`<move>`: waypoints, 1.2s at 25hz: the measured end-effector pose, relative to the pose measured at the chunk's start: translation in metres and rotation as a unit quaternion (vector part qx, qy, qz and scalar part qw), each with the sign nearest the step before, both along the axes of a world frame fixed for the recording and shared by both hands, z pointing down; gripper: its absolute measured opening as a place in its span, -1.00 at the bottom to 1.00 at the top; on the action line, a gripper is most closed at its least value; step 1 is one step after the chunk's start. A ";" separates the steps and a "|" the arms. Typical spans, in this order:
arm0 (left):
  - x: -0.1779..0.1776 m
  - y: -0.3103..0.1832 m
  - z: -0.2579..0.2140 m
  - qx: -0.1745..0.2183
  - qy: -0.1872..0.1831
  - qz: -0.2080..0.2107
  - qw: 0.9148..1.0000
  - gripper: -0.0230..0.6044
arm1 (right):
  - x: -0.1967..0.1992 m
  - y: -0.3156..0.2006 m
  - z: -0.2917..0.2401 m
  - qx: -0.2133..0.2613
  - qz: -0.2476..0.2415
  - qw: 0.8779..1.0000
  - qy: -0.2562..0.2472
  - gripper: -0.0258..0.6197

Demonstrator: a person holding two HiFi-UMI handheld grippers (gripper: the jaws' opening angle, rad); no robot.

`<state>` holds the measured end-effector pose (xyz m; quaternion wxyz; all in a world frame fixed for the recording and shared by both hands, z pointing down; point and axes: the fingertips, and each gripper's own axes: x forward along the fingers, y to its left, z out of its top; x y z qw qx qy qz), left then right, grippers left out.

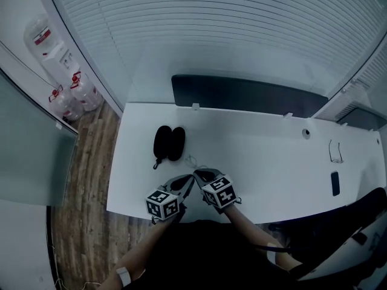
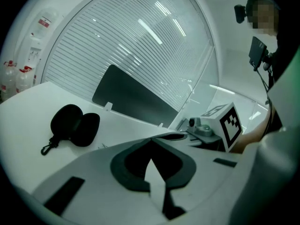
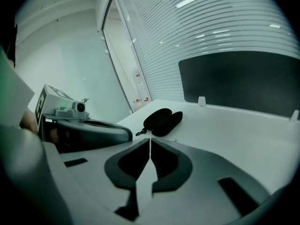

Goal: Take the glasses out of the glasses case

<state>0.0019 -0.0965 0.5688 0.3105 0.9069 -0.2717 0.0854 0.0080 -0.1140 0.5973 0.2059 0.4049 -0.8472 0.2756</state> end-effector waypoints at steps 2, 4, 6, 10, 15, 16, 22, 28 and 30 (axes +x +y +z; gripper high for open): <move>0.000 0.007 -0.002 0.003 -0.001 -0.008 1.000 -0.91 | -0.001 0.006 -0.003 0.007 -0.004 1.000 -0.006 -0.85; 0.000 0.015 -0.005 0.006 -0.002 -0.018 1.000 -0.91 | -0.001 0.013 -0.005 0.013 -0.008 1.000 -0.012 -0.85; 0.002 0.025 -0.005 0.007 -0.004 -0.030 1.000 -0.91 | 0.000 0.023 -0.006 0.011 -0.013 1.000 -0.018 -0.85; 0.006 0.052 -0.002 0.002 -0.006 -0.057 0.998 -0.91 | 0.003 0.051 -0.002 0.000 -0.033 0.999 -0.028 -0.85; 0.008 0.098 0.006 -0.007 -0.004 -0.101 0.995 -0.91 | 0.005 0.097 0.007 -0.013 -0.064 0.997 -0.036 -0.85; 0.009 0.108 0.009 -0.011 -0.004 -0.108 0.994 -0.91 | 0.005 0.107 0.010 -0.016 -0.071 0.997 -0.036 -0.85; 0.010 0.149 0.015 -0.024 -0.008 -0.129 0.991 -0.91 | 0.004 0.150 0.017 -0.037 -0.108 0.993 -0.043 -0.85; 0.008 0.170 0.009 -0.023 0.005 -0.147 0.989 -0.91 | 0.001 0.170 0.011 -0.041 -0.125 0.990 -0.047 -0.85; 0.008 0.177 0.010 -0.025 0.010 -0.150 0.988 -0.91 | 0.001 0.178 0.013 -0.047 -0.127 0.989 -0.052 -0.85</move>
